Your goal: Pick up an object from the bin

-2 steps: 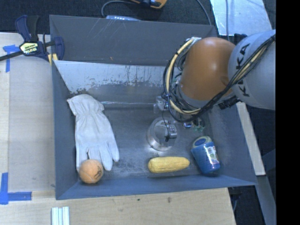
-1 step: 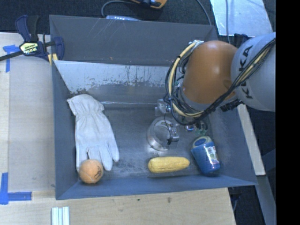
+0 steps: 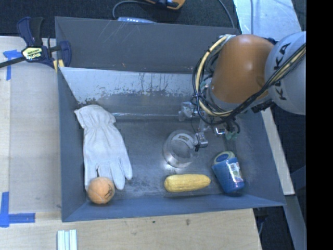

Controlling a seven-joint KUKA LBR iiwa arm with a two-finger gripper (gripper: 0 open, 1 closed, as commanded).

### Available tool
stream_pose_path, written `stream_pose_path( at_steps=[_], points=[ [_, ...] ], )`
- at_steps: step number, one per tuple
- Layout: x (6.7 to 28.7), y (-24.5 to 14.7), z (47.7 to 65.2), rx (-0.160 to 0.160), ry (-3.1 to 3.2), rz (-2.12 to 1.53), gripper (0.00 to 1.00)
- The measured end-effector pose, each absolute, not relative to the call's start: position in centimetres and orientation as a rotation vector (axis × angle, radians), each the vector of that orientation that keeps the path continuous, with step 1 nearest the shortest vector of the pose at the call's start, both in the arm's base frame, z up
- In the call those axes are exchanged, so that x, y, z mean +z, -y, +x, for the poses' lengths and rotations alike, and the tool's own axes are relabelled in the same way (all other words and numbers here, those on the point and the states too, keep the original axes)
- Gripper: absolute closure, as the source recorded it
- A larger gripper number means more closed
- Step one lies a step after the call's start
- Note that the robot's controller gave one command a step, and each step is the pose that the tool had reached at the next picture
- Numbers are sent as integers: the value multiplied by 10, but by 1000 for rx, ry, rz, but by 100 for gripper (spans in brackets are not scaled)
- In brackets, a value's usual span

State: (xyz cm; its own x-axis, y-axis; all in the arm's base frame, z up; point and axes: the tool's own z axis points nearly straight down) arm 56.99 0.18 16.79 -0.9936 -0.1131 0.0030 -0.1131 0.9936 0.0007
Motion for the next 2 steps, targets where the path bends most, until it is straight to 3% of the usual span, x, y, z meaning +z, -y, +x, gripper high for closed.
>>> stream_pose_path(
  at_steps=[1,2],
  points=[
    [82,-11,614,-2,3103,510,100],
    [82,-11,614,-2,3103,508,100]
  ],
)
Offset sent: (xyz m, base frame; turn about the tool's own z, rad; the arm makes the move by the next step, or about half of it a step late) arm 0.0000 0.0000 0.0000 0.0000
